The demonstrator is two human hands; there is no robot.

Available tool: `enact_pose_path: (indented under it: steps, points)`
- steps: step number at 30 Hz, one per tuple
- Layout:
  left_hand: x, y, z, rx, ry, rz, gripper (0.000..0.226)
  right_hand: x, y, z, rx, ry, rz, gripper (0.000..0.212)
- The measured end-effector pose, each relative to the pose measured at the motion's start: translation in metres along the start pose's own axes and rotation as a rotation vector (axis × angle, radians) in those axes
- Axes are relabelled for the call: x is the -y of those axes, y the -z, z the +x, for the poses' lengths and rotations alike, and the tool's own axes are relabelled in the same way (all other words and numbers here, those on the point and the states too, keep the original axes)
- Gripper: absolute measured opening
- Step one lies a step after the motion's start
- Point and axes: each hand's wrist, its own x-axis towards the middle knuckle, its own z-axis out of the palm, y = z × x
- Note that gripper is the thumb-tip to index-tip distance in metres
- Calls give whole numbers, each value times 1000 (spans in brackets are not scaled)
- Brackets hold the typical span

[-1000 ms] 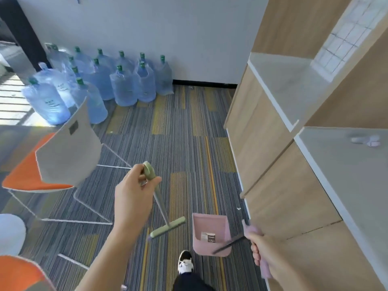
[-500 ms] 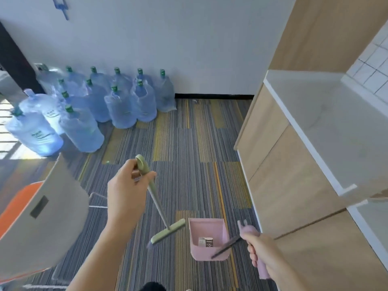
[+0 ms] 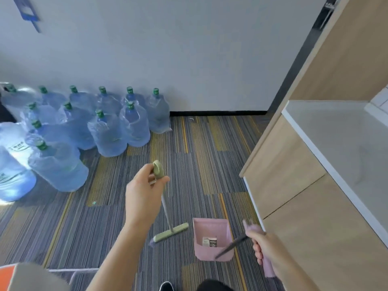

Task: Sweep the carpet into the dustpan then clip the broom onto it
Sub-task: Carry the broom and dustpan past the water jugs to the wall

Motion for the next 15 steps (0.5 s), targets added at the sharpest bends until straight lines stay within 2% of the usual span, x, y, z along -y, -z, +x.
enact_pose_path:
  steps: [6,13,15]
  points:
    - [0,-26,111,-3,-9,-12,18,83,-25,62,-45,0,61,50]
    - [-14,-87,263,-27,16,2,23,202,-31,176,-6,43,81,44]
    - [-23,-106,308,-7,19,12,24,235,-32,209,20,20,58,50]
